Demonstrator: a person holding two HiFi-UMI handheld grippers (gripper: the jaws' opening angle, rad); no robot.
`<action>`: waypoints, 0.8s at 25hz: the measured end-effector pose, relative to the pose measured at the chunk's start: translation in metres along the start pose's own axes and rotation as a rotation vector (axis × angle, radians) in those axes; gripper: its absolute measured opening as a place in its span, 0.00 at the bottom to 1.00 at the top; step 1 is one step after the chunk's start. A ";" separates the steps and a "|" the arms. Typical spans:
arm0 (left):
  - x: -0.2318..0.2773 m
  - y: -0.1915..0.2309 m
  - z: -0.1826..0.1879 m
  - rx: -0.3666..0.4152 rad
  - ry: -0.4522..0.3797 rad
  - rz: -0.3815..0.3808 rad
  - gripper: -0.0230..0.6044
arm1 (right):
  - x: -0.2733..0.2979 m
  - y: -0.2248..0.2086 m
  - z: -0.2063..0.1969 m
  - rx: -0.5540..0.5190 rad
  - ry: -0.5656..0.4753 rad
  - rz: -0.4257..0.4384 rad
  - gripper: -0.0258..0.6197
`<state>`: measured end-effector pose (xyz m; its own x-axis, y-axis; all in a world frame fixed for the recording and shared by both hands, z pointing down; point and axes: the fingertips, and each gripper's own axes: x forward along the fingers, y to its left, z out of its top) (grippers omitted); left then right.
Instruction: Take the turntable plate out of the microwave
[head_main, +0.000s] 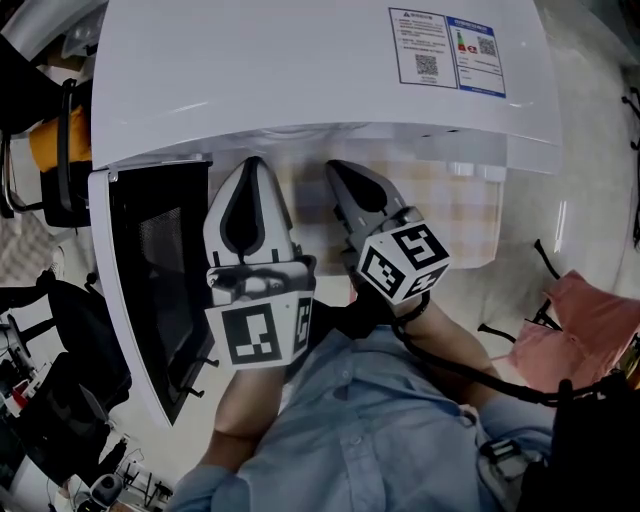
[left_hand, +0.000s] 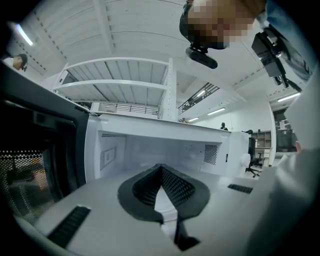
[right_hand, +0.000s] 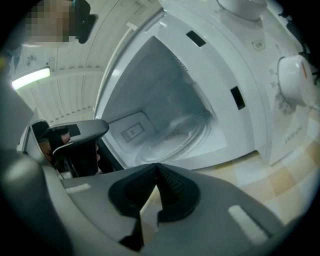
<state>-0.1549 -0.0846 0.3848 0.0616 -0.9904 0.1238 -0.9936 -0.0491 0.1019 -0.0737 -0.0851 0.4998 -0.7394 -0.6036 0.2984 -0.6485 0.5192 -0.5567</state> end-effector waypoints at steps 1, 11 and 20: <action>0.001 0.000 -0.001 0.000 0.000 -0.002 0.05 | 0.001 -0.002 -0.001 0.004 0.001 -0.002 0.04; 0.005 0.000 -0.003 -0.002 0.024 -0.011 0.05 | 0.003 0.000 -0.005 0.095 0.011 0.026 0.06; 0.013 0.009 0.001 -0.005 0.045 -0.028 0.05 | 0.022 -0.003 -0.007 0.404 0.004 0.065 0.24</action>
<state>-0.1631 -0.0981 0.3865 0.0938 -0.9818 0.1654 -0.9909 -0.0760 0.1107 -0.0892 -0.0951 0.5136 -0.7776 -0.5745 0.2555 -0.4778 0.2758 -0.8341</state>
